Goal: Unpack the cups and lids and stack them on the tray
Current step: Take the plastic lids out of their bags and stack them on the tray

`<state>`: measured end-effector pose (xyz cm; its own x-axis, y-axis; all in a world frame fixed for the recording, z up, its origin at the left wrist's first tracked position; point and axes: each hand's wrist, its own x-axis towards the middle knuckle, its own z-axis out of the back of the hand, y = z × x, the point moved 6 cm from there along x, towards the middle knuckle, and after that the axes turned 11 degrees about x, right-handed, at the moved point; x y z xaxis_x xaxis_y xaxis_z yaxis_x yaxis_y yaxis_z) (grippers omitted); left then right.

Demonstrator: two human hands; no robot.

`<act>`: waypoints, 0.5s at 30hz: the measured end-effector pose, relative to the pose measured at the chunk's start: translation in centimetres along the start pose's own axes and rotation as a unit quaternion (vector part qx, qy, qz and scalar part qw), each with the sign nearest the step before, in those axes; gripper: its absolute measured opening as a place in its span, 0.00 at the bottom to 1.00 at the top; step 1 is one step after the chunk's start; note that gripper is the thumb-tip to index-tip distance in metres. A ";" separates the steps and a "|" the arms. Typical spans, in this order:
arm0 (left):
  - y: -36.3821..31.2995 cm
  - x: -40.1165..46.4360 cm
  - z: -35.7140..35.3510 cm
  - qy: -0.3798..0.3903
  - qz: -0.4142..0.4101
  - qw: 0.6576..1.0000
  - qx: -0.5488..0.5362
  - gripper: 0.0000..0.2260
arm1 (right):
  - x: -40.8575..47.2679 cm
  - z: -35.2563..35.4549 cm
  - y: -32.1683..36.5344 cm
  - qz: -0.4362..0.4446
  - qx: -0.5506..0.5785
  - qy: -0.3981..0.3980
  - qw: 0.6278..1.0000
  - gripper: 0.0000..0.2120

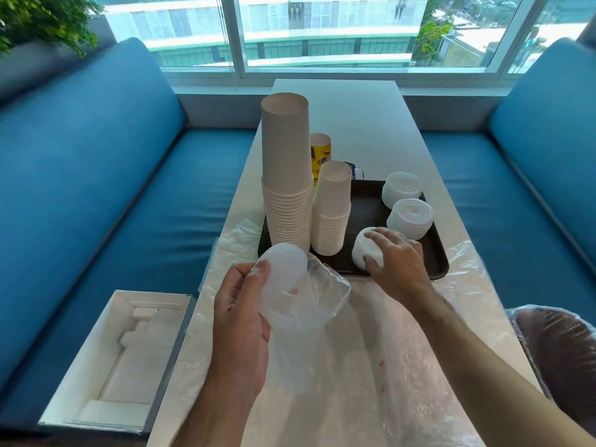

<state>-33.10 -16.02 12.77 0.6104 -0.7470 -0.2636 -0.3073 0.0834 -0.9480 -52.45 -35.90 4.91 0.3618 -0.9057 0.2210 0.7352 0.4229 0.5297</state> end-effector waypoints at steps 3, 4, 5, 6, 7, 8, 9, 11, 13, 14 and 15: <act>0.0 0.0 -0.2 0.006 -0.004 1.000 0.001 0.14 | -0.5 2.5 3.6 0.050 0.119 -0.070 0.989 0.17; 0.0 0.0 -0.3 0.008 -0.006 1.000 0.002 0.14 | -0.8 3.5 5.2 0.077 0.162 -0.090 0.980 0.15; -0.1 0.0 -0.4 0.012 -0.009 1.000 0.001 0.15 | -1.3 4.5 6.8 0.106 0.203 -0.103 0.968 0.13; -0.1 0.0 -0.6 0.016 -0.011 1.000 0.000 0.15 | -1.8 5.3 8.6 0.133 0.238 -0.106 0.956 0.12; -0.2 0.0 -0.7 0.022 -0.013 1.000 -0.004 0.15 | -2.4 5.9 10.2 0.159 0.264 -0.101 0.946 0.12; -0.2 -0.1 -0.9 0.028 -0.015 0.999 -0.009 0.15 | -3.0 6.2 11.7 0.184 0.279 -0.090 0.938 0.11; -0.3 -0.1 -1.0 0.035 -0.017 0.999 -0.013 0.15 | -3.5 6.4 12.9 0.207 0.284 -0.078 0.933 0.11; -0.5 -0.3 -1.2 0.048 -0.014 0.998 -0.023 0.12 | -4.4 6.2 14.6 0.236 0.283 -0.056 0.928 0.11; -0.5 -0.4 -1.3 0.057 -0.008 0.998 -0.031 0.06 | -4.7 6.0 15.2 0.246 0.282 -0.044 0.926 0.12; -0.4 -0.3 -1.3 0.058 -0.006 0.998 -0.031 0.04 | -4.8 5.8 15.4 0.248 0.280 -0.044 0.926 0.12; -0.4 -0.3 -1.3 0.058 -0.005 0.998 -0.033 0.03 | -4.9 5.7 15.5 0.249 0.278 -0.046 0.927 0.13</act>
<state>-34.11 -16.65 13.45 0.5257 -0.8196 -0.2280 -0.3513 0.0349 -0.9356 -46.11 -25.06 16.71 0.5082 -0.6122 0.6058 0.0725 0.7312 0.6783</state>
